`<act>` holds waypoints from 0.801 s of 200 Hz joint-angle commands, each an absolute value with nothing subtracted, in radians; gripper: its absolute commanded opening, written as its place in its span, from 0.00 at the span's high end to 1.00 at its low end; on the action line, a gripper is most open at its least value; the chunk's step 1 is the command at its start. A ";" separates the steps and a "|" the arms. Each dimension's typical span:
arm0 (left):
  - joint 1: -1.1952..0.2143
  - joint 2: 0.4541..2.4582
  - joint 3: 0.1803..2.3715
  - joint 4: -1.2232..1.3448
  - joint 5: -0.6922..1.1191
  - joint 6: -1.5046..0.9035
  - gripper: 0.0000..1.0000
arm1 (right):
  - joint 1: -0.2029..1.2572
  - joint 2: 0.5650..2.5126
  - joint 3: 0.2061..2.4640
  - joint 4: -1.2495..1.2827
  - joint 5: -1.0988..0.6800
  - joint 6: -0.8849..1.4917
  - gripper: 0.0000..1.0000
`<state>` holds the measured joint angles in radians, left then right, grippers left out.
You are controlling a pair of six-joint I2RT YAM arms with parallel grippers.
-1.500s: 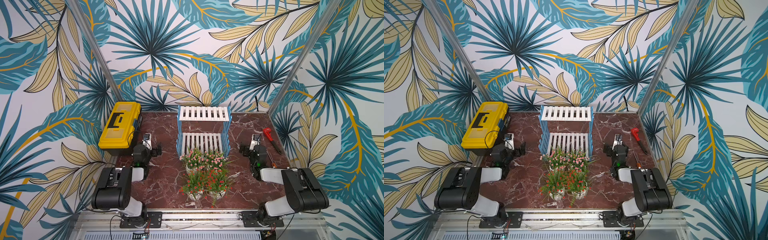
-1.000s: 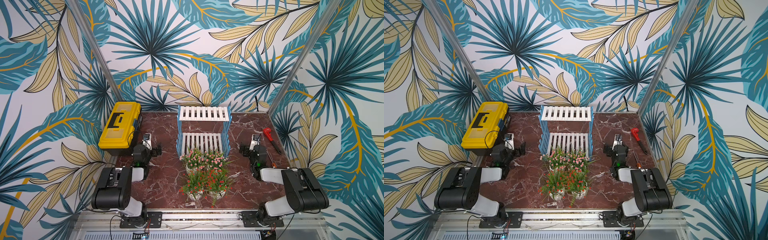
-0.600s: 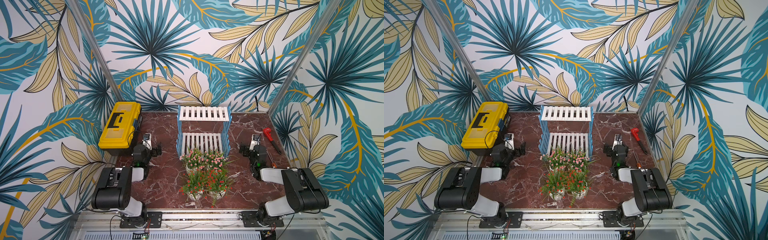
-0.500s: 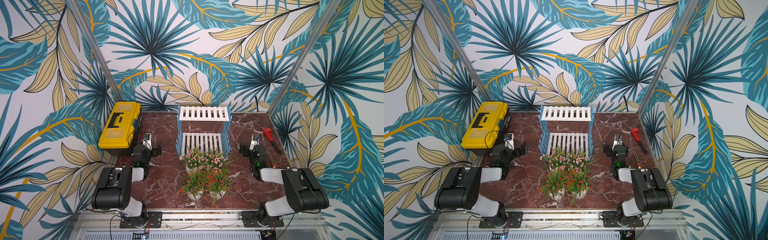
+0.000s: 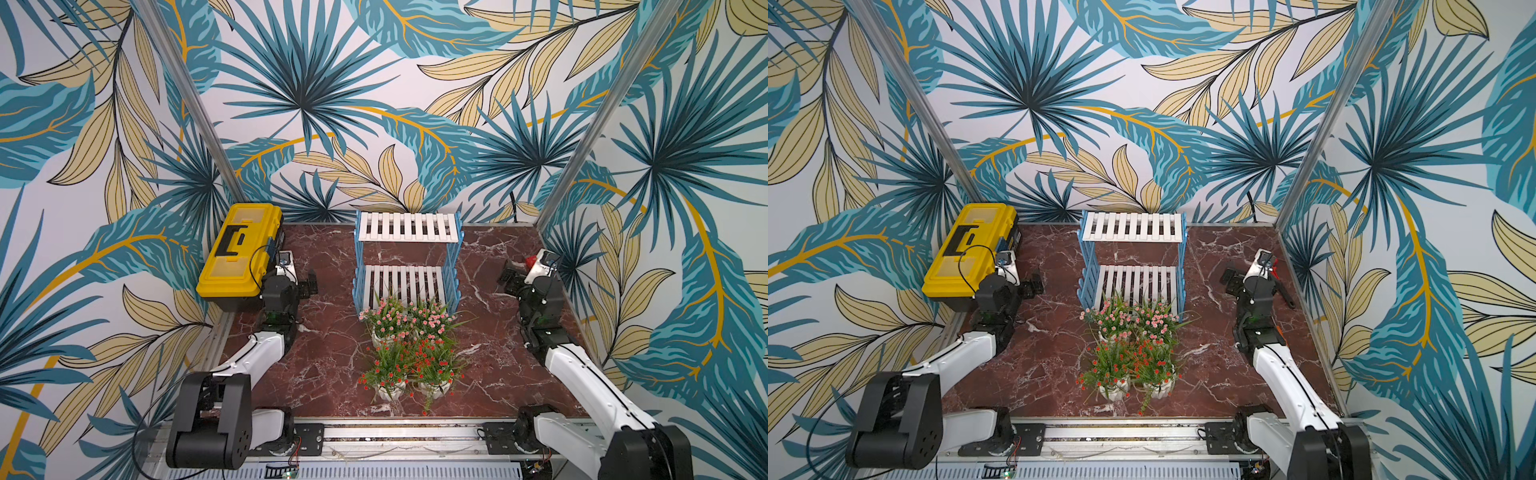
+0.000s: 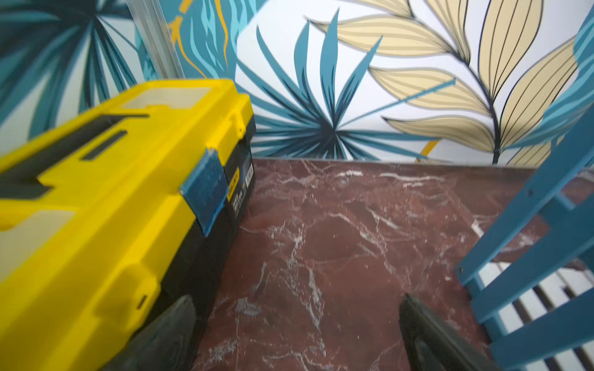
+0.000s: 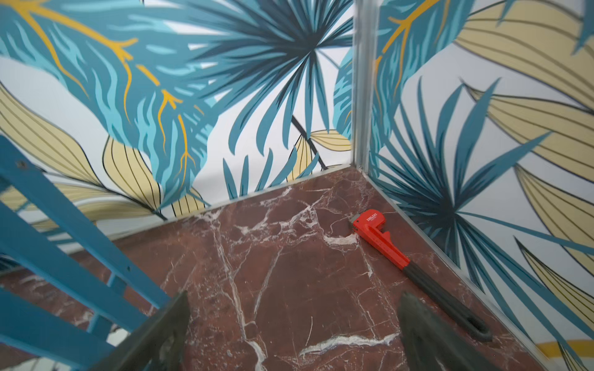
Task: Place the baby's breath potted plants on the rack by color
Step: Pick up the baby's breath potted plant from the center of the board.
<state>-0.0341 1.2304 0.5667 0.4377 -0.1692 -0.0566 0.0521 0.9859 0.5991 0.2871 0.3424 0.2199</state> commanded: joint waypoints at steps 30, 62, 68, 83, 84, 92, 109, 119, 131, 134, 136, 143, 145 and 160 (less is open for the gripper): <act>-0.088 1.153 0.793 -0.158 -0.236 -0.312 0.00 | 0.082 0.951 0.738 -0.167 0.076 0.367 0.01; -0.173 1.141 0.839 -0.347 -0.257 -0.417 0.01 | 0.251 0.873 0.738 -0.320 0.144 0.344 0.01; -0.189 1.143 0.848 -0.373 -0.257 -0.431 0.01 | 0.287 0.864 0.745 -0.350 0.166 0.338 0.01; -0.235 1.147 0.864 -0.420 -0.262 -0.446 0.01 | 0.366 0.846 0.759 -0.407 0.222 0.345 0.01; -0.238 1.148 0.865 -0.423 -0.264 -0.446 0.01 | 0.369 0.844 0.758 -0.410 0.223 0.345 0.01; -0.266 1.147 0.872 -0.441 -0.280 -0.449 0.01 | 0.394 0.834 0.762 -0.432 0.226 0.354 0.01; -0.309 1.139 0.877 -0.467 -0.296 -0.456 0.01 | 0.438 0.822 0.762 -0.469 0.232 0.376 0.03; -0.324 1.130 0.867 -0.478 -0.298 -0.463 0.01 | 0.469 0.814 0.757 -0.494 0.241 0.385 0.03; -0.340 1.117 0.846 -0.483 -0.292 -0.471 0.00 | 0.505 0.808 0.753 -0.537 0.257 0.408 0.04; -0.344 1.114 0.839 -0.482 -0.292 -0.473 0.01 | 0.512 0.806 0.753 -0.544 0.260 0.413 0.04; -0.347 1.112 0.835 -0.483 -0.292 -0.476 0.01 | 0.523 0.805 0.751 -0.556 0.264 0.422 0.04; -0.354 1.105 0.820 -0.483 -0.290 -0.486 0.01 | 0.552 0.798 0.748 -0.585 0.280 0.449 0.06; -0.354 1.103 0.816 -0.482 -0.291 -0.490 0.01 | 0.561 0.795 0.747 -0.593 0.288 0.457 0.07; -0.356 1.098 0.791 -0.481 -0.286 -0.524 0.01 | 0.666 0.749 0.734 -0.631 0.353 0.506 0.08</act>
<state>-0.3481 1.1267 0.8242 -0.4461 -0.2737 -0.4660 0.5541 0.8070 0.7471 -0.5049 0.2516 0.4133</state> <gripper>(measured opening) 0.995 0.920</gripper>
